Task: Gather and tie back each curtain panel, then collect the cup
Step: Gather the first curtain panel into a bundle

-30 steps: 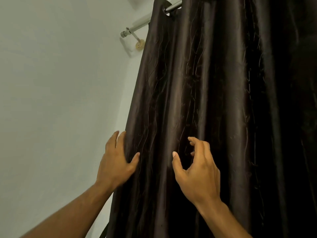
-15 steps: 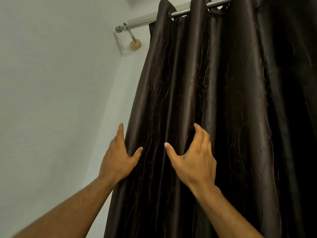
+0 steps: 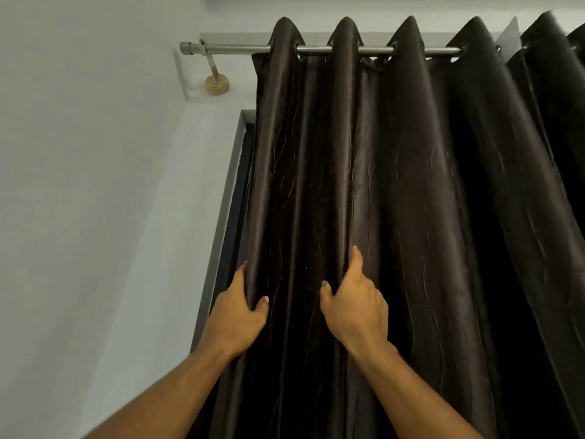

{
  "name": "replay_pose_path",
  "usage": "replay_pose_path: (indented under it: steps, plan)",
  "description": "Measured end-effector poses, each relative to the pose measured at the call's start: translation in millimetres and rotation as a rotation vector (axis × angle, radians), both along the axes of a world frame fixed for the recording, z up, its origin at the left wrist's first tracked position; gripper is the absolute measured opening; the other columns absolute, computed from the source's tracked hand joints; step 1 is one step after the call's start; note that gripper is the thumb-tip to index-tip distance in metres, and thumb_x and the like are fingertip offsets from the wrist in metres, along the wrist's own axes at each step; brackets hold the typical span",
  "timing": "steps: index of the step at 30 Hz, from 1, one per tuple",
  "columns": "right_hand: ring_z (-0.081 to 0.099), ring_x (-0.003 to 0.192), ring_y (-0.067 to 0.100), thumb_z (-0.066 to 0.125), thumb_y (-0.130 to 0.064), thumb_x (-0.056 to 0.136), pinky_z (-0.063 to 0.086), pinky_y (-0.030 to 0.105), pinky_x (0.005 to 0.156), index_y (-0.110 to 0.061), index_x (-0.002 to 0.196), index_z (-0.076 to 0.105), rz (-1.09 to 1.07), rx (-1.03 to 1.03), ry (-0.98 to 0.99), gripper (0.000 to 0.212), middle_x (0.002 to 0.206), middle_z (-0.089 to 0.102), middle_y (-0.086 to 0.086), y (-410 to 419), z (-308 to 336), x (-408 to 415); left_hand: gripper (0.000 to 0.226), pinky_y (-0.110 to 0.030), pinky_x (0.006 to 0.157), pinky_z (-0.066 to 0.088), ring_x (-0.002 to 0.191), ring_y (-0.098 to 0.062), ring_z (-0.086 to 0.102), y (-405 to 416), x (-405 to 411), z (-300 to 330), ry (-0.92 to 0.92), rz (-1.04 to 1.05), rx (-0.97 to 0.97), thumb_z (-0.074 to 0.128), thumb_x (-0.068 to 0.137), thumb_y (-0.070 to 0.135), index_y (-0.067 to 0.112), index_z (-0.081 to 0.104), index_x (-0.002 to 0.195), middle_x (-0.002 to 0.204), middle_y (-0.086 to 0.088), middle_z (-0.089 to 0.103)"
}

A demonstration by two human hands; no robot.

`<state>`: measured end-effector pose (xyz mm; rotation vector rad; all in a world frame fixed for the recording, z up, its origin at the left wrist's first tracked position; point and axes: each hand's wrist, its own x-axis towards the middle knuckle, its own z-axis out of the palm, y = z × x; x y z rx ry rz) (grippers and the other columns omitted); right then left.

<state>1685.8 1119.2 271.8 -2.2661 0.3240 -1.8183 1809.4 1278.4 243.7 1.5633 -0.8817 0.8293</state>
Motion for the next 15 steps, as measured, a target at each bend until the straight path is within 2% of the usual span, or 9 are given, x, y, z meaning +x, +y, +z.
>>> replay_pose_path:
  steps: [2, 5, 6, 8, 10, 12, 14, 15]
  plan:
    - [0.063, 0.076, 0.011, 0.056, -0.024, 0.102, 0.052, 0.027, 0.068, -0.016, 0.160, 0.022, -0.020, 0.014, 0.075, 0.068, 0.096, 0.069, -0.004, 1.2, -4.7, -0.5, 0.061, -0.001, 0.056, 0.046, 0.077, 0.021, 0.062, -4.9, 1.2, -8.5, 0.042, -0.062, 0.011, 0.059, 0.101, 0.014, 0.030, 0.037, 0.155, 0.097, 0.020, 0.065]
    - [0.070, 0.089, 0.021, 0.050, -0.004, 0.096, 0.059, 0.037, 0.084, -0.020, 0.149, 0.043, 0.153, 0.084, 0.128, 0.056, 0.100, 0.070, -0.002, 11.5, -1.6, 6.1, 0.050, -0.006, 0.059, 0.049, 0.079, 0.016, 0.066, -6.0, -6.9, -9.0, 0.076, -0.179, 0.055, 0.057, 0.100, 0.019, 0.032, 0.047, 0.147, 0.093, 0.014, 0.071]
    - [0.070, 0.094, 0.023, 0.048, -0.001, 0.094, 0.059, 0.038, 0.089, -0.021, 0.143, 0.050, 0.230, 0.106, 0.135, 0.053, 0.103, 0.070, -0.002, 18.7, 1.9, 9.4, 0.056, -0.009, 0.065, 0.052, 0.081, 0.011, 0.069, -4.6, -8.3, -7.7, 0.084, -0.226, 0.083, 0.062, 0.093, 0.025, 0.037, 0.047, 0.146, 0.093, 0.013, 0.074]
    - [0.069, 0.103, 0.023, 0.046, 0.001, 0.091, 0.056, 0.038, 0.096, -0.020, 0.131, 0.058, 0.338, 0.114, 0.157, 0.047, 0.111, 0.071, 0.000, 35.3, 11.6, 18.7, 0.081, -0.027, 0.075, 0.059, 0.082, -0.006, 0.074, 1.2, -8.8, -4.1, 0.105, -0.355, 0.153, 0.068, 0.072, 0.033, 0.044, 0.040, 0.147, 0.096, 0.008, 0.076]
    - [0.068, 0.106, 0.022, 0.046, 0.002, 0.091, 0.056, 0.035, 0.098, -0.016, 0.127, 0.061, 0.419, 0.114, 0.204, 0.043, 0.114, 0.070, 0.000, 52.2, 24.9, 28.9, 0.102, -0.037, 0.080, 0.060, 0.086, -0.016, 0.074, 6.0, -10.7, 1.0, 0.099, -0.447, 0.223, 0.072, 0.063, 0.028, 0.048, 0.027, 0.153, 0.102, 0.000, 0.075]
    - [0.068, 0.111, 0.026, 0.048, 0.003, 0.091, 0.055, 0.037, 0.100, -0.011, 0.125, 0.063, 0.500, 0.133, 0.273, 0.040, 0.118, 0.071, 0.006, 66.1, 40.5, 35.8, 0.110, -0.038, 0.092, 0.059, 0.102, -0.012, 0.073, 7.0, -14.1, 6.0, 0.071, -0.443, 0.209, 0.082, 0.067, 0.024, 0.047, 0.021, 0.156, 0.115, 0.007, 0.073]
    - [0.069, 0.109, 0.033, 0.052, -0.002, 0.091, 0.056, 0.044, 0.100, -0.006, 0.112, 0.067, 0.592, 0.142, 0.306, 0.026, 0.113, 0.074, 0.015, 72.3, 53.0, 38.2, 0.098, -0.033, 0.094, 0.056, 0.106, -0.007, 0.070, 6.0, -16.5, 13.5, 0.040, -0.312, 0.099, 0.083, 0.078, 0.022, 0.044, 0.026, 0.155, 0.120, 0.013, 0.071]
    - [0.071, 0.106, 0.032, 0.058, -0.012, 0.094, 0.056, 0.048, 0.099, -0.009, 0.103, 0.070, 0.630, 0.145, 0.292, 0.015, 0.108, 0.076, 0.014, 71.0, 56.6, 36.6, 0.087, -0.032, 0.092, 0.054, 0.106, -0.009, 0.069, 6.6, -17.3, 17.4, 0.024, -0.241, 0.049, 0.077, 0.084, 0.017, 0.040, 0.031, 0.155, 0.119, 0.012, 0.070]
